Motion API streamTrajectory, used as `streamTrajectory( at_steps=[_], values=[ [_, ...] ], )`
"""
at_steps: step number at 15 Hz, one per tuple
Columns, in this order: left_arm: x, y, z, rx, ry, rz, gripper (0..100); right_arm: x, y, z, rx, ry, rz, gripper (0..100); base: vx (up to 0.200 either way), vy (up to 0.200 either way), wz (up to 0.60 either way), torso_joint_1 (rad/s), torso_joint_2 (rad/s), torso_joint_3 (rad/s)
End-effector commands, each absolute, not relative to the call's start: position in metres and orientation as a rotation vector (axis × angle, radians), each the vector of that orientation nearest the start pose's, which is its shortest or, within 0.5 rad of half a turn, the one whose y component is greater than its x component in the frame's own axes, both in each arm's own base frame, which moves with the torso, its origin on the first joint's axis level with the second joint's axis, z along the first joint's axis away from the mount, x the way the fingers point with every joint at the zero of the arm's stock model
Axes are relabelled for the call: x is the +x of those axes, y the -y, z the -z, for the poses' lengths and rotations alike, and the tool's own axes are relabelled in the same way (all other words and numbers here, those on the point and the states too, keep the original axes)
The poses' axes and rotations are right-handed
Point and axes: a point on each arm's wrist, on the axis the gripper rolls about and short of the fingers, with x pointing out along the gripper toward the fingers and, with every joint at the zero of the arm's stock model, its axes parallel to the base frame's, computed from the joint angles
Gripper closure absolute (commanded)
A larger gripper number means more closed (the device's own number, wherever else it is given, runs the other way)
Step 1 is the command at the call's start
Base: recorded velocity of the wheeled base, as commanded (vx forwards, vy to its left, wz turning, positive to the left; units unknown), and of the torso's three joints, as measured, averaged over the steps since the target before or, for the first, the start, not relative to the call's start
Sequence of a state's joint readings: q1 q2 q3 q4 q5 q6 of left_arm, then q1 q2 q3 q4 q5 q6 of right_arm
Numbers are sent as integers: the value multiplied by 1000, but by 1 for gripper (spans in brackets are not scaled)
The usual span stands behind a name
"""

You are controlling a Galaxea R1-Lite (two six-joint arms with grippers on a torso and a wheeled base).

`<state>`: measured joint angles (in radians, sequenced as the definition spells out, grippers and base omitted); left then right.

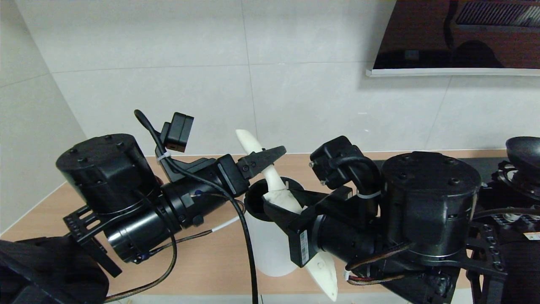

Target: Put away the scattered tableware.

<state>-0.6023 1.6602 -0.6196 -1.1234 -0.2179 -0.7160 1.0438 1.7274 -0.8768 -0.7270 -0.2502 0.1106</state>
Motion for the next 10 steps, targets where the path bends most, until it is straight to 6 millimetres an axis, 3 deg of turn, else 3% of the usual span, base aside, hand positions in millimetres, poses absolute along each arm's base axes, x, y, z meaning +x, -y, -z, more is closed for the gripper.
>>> streamTrajectory(
  at_steps=[1,10],
  values=[
    [229,164,-195,-691,-214,815,100,165,-274,-202,28,-145,-787,100,0,0,0,0,0,0],
    [230,164,-194,-691,-215,814,100,166,-273,-203,28,-142,-784,100,0,0,0,0,0,0]
  ],
)
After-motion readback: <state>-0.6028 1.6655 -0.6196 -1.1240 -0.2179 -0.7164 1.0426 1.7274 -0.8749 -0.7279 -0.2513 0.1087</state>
